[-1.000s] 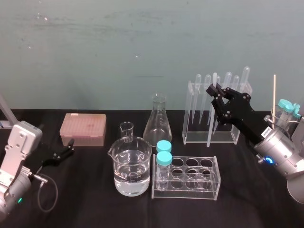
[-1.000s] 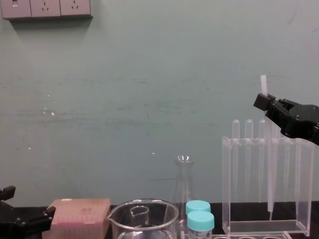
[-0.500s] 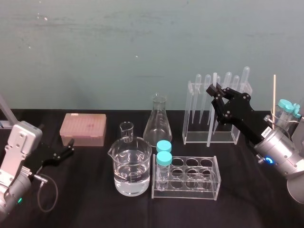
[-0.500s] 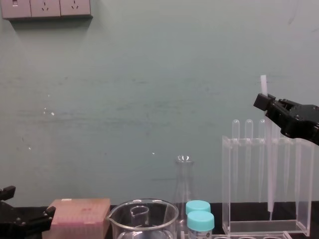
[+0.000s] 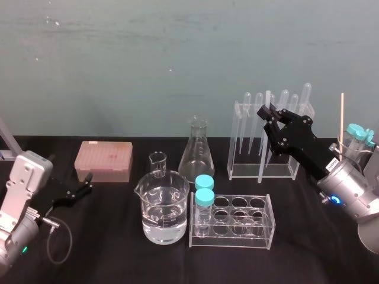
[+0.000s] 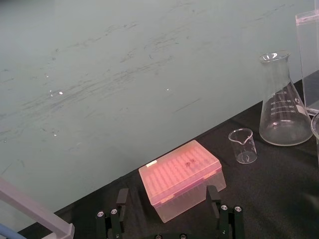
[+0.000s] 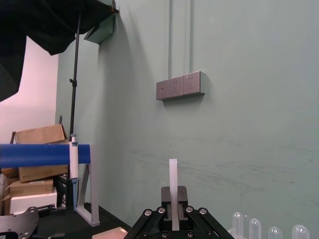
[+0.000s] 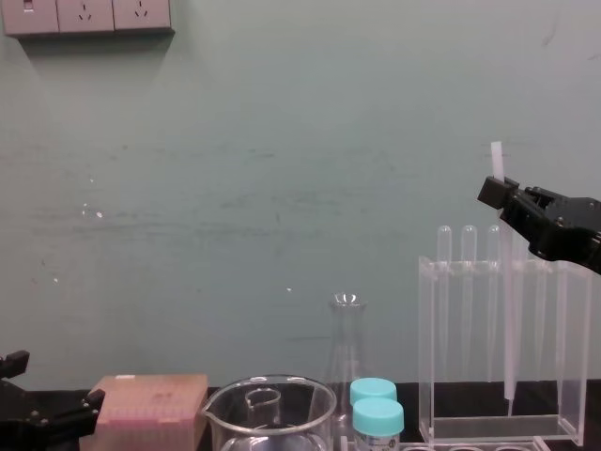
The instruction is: Pick up the stirring rod with one hand, then place it down.
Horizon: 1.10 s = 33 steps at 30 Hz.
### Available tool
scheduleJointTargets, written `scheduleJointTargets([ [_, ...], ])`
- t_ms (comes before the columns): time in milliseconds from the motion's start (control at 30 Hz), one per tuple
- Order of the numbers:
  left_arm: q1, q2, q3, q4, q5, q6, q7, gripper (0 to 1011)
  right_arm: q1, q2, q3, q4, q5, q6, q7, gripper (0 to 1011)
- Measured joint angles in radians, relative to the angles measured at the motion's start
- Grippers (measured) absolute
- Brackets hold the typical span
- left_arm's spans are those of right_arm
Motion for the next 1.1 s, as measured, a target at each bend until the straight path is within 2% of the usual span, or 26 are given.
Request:
scheduleJointTargets([
  [333, 0.000, 0.000, 0.000, 0.000, 0.000, 0.000, 0.000, 1000, -0.001, 0.002, 0.001, 0.000, -0.001, 0.000, 0.009, 64],
  [767, 0.000, 0.000, 0.000, 0.000, 0.000, 0.000, 0.000, 1000, -0.032, 0.056, -0.014, -0.047, 0.000, 0.046, 0.053, 64],
  [1100, 0.000, 0.000, 0.000, 0.000, 0.000, 0.000, 0.000, 1000, -0.020, 0.058, -0.031, -0.016, 0.007, 0.038, 0.084, 64],
])
